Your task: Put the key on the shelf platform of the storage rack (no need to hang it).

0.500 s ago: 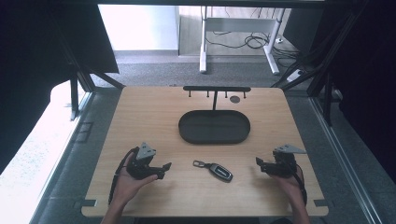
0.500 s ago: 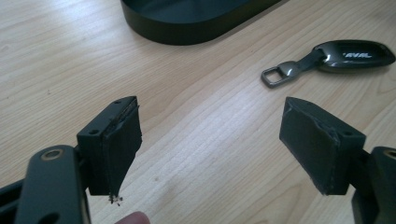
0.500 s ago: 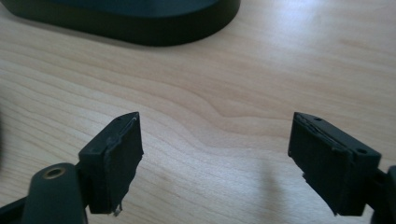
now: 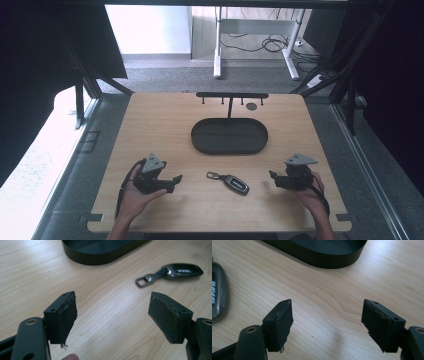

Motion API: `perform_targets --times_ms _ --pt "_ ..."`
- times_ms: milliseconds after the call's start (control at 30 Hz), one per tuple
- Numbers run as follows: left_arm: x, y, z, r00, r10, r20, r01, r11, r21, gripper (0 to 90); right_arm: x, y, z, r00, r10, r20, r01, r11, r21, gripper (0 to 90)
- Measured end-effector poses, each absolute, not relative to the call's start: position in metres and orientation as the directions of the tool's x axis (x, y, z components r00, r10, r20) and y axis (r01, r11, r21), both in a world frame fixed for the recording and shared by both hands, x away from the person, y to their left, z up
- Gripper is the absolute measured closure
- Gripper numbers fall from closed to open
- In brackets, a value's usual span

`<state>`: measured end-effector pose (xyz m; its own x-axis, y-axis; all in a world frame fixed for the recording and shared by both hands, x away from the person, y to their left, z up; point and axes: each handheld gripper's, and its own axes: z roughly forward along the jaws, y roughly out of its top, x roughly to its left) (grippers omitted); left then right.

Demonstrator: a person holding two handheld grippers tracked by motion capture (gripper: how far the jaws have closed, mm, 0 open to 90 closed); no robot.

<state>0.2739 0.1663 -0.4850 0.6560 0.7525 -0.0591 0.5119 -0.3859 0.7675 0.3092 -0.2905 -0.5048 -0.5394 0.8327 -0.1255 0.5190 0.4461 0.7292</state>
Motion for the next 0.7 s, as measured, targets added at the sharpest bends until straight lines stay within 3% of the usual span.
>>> perform_targets --times_ms 200,300,700 --pt "0.271 0.159 -0.485 0.686 0.724 -0.068 0.507 -0.41 0.758 24.5 0.307 -0.282 -0.492 -0.571 0.814 -0.107 0.503 0.449 0.738 28.3" --pt "0.27 0.158 -0.485 0.691 0.72 -0.064 0.503 -0.415 0.758 24.5 0.308 -0.28 -0.484 -0.577 0.81 -0.104 0.514 0.459 0.725 34.3" --pt "0.267 0.163 -0.485 0.694 0.712 -0.105 0.52 -0.395 0.757 24.9 0.309 -0.258 -0.451 -0.652 0.749 -0.119 0.513 0.551 0.659 36.3"
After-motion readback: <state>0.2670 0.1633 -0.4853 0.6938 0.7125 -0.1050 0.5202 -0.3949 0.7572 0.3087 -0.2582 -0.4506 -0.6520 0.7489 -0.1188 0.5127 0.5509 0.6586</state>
